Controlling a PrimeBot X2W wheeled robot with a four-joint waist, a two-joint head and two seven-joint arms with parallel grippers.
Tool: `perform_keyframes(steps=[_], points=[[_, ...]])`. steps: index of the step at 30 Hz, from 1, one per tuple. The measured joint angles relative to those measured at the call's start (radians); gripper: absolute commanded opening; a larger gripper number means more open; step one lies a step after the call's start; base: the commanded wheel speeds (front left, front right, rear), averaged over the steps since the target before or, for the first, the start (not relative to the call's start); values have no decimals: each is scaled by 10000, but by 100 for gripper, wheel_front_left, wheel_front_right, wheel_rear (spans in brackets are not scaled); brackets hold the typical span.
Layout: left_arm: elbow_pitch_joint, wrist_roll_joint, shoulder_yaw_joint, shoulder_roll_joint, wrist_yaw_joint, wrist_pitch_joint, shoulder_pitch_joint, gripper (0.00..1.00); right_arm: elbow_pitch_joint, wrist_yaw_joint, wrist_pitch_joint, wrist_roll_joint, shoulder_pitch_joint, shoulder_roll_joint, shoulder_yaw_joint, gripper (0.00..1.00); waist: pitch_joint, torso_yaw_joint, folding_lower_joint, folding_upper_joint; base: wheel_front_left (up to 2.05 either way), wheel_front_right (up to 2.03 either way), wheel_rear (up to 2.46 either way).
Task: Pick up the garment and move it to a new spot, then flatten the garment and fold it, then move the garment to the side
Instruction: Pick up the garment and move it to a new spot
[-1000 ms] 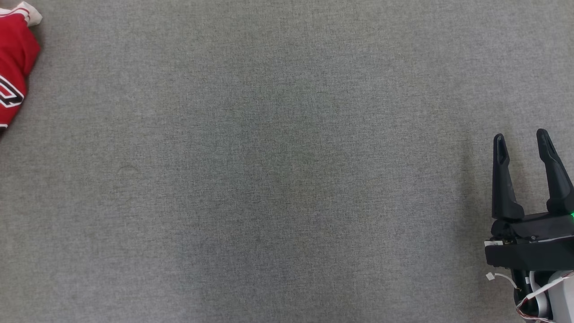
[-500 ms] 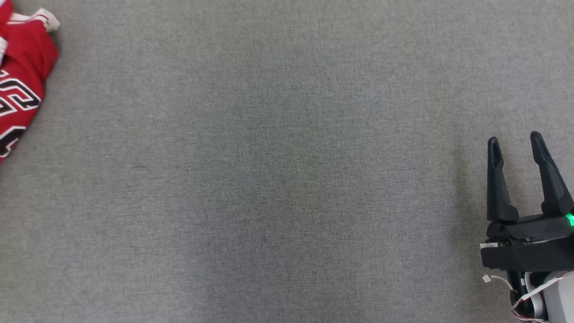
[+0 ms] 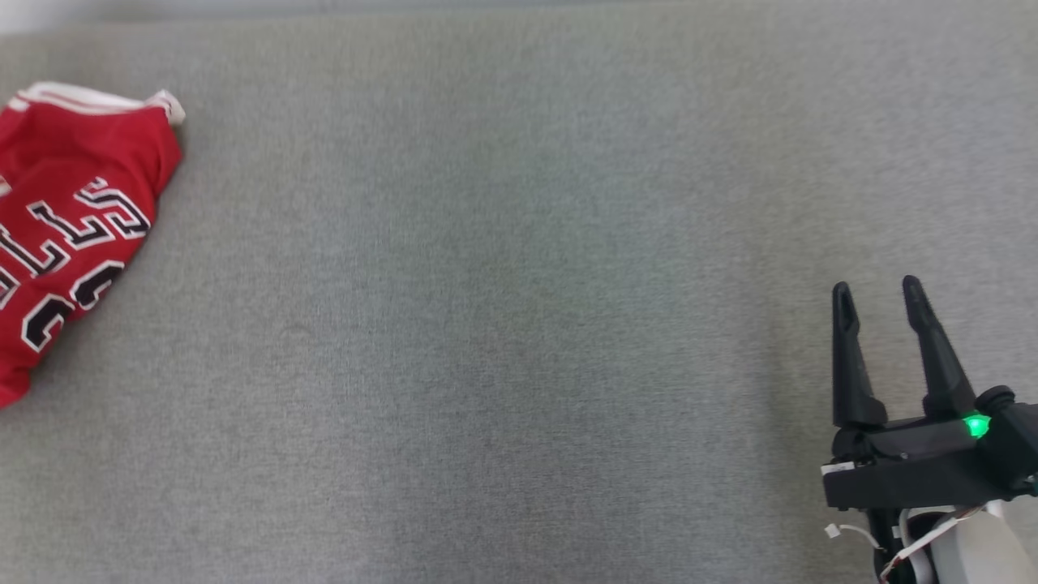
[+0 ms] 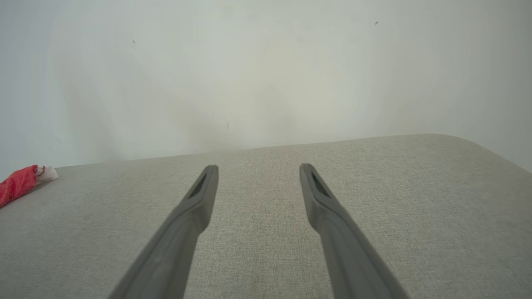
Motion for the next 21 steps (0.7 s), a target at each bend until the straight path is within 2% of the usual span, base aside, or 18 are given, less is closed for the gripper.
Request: perform_keyframes(steps=[7, 11, 15, 16, 21], points=[[-2445, 67, -1342, -1053, -144, 1104, -861, 0, 165, 0, -2, 92, 53, 472, 105, 100, -556, -442, 0, -1, 0, 0, 0], [-3480, -36, -2084, -1979, -151, 1645, -806, 0, 276, 0, -2, 128, 146, 652, 77, 100, -732, -940, 0, -1, 0, 0, 0], [-3762, -209, -2644, -2719, -136, 1864, -318, 0, 359, 0, -4, 161, 207, 782, 63, 100, -913, -1489, -1, -1, 0, 0, 0], [-3758, -251, -2876, -3058, -73, 1850, 18, 0, 389, 0, -4, 171, 249, 846, 75, 100, -1007, -1773, 1, -1, 0, 0, 0], [-3680, -529, -3204, -3789, 23, 1714, 862, 0, 420, 0, -2, 171, 402, 907, 109, 100, -1195, -2309, -1, -2, 0, 0, 0]])
